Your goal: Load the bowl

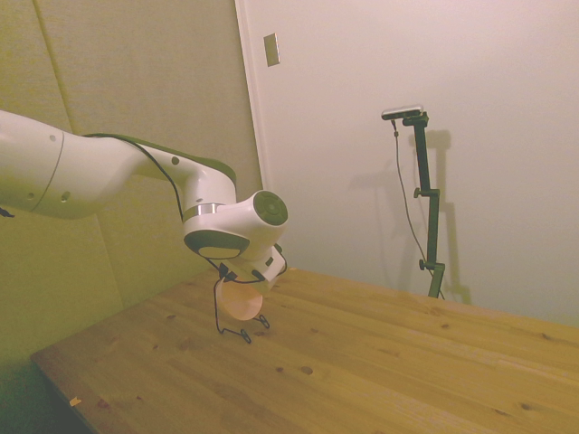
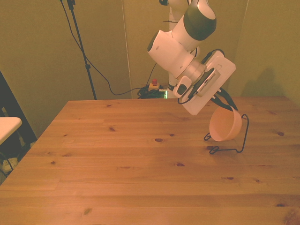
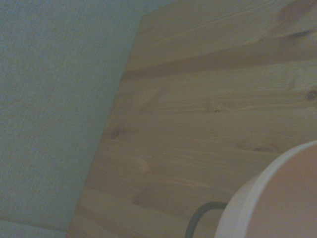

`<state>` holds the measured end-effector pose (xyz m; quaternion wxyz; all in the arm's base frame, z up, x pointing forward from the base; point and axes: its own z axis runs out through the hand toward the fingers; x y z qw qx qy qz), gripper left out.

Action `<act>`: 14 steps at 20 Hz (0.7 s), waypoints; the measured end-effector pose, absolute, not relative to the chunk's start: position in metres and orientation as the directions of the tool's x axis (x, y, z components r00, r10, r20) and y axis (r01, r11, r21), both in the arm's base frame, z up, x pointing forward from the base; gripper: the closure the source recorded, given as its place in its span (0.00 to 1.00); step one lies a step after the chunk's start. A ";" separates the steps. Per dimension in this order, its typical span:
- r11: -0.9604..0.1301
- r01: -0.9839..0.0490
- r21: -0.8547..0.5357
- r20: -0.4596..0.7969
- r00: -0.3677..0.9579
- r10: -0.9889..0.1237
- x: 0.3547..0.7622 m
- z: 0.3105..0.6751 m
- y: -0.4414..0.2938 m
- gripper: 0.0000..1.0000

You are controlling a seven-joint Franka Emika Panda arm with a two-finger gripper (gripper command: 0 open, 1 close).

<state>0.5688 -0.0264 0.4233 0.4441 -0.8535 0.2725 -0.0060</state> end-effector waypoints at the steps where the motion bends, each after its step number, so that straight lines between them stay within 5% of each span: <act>1: -0.451 -0.453 -0.769 -0.229 0.854 -0.467 0.570 0.420 -0.026 1.00; 14: -0.414 -0.423 -0.806 -0.231 0.868 -0.439 0.569 0.405 -0.024 1.00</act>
